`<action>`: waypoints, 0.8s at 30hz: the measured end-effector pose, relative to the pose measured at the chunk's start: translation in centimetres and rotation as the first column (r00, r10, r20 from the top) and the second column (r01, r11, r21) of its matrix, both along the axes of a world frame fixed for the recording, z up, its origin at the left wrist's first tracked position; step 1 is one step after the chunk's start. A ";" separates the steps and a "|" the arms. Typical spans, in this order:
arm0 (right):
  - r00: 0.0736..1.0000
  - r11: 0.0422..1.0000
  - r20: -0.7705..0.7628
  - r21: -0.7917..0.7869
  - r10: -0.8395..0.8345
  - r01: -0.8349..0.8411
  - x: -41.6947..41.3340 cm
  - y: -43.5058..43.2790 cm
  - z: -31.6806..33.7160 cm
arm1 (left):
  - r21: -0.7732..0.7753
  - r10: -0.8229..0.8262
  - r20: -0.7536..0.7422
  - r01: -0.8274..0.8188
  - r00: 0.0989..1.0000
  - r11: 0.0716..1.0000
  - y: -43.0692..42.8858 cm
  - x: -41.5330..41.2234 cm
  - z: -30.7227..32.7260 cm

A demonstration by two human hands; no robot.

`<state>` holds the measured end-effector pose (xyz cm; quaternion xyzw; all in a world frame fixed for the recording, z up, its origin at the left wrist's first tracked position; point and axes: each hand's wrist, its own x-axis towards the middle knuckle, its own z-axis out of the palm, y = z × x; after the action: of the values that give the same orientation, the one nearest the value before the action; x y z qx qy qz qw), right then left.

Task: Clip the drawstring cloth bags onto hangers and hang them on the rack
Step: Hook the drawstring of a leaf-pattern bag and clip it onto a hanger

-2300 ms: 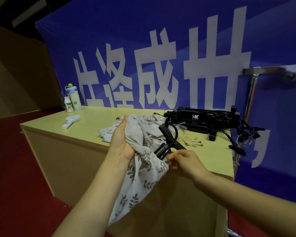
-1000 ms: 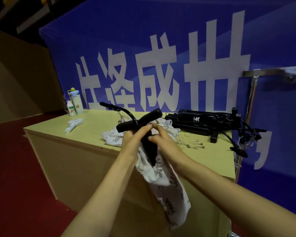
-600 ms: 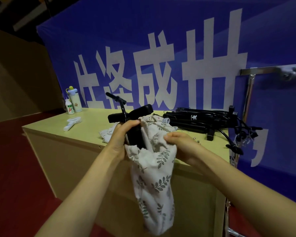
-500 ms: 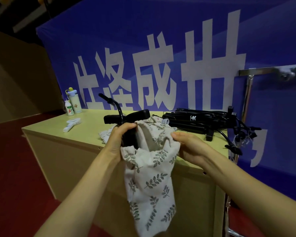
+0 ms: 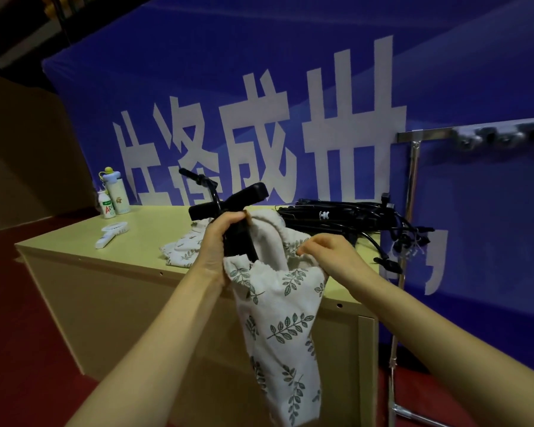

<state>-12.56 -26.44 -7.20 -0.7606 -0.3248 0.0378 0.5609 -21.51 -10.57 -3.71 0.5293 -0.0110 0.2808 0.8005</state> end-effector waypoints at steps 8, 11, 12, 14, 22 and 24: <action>0.879 0.929 0.434 -0.202 -0.200 0.311 0.2 -5.6 1.1 | 0.137 -0.183 0.008 0.180 0.983 0.974 -7.0 2.4 0.8; 0.784 0.841 0.558 -0.257 -0.273 0.476 0.6 -8.2 1.0 | 0.173 -0.237 -0.058 0.243 0.970 0.954 -9.2 3.9 0.6; 0.789 0.832 0.546 -0.271 -0.282 0.484 1.1 -9.2 1.0 | 0.179 -0.225 -0.090 0.238 0.970 0.955 -10.0 4.7 0.6; 0.861 0.870 0.413 -0.255 -0.296 0.421 2.3 -11.3 1.0 | 0.188 -0.182 -0.143 0.207 0.973 0.960 -11.2 6.0 0.4; 0.964 0.974 -0.214 0.126 -0.157 0.187 6.1 -19.9 2.1 | 0.152 -0.128 -0.241 0.167 0.962 0.974 -13.9 10.5 -1.5; 0.916 0.932 -0.386 0.278 -0.113 0.232 7.4 -21.0 2.5 | 0.161 -0.111 -0.268 0.158 0.957 0.974 -15.0 11.5 -1.8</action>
<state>-5.17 -47.47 -4.66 -0.6659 -0.1480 0.0745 0.7275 -10.06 -25.62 -5.53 0.6298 0.0314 0.1524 0.7610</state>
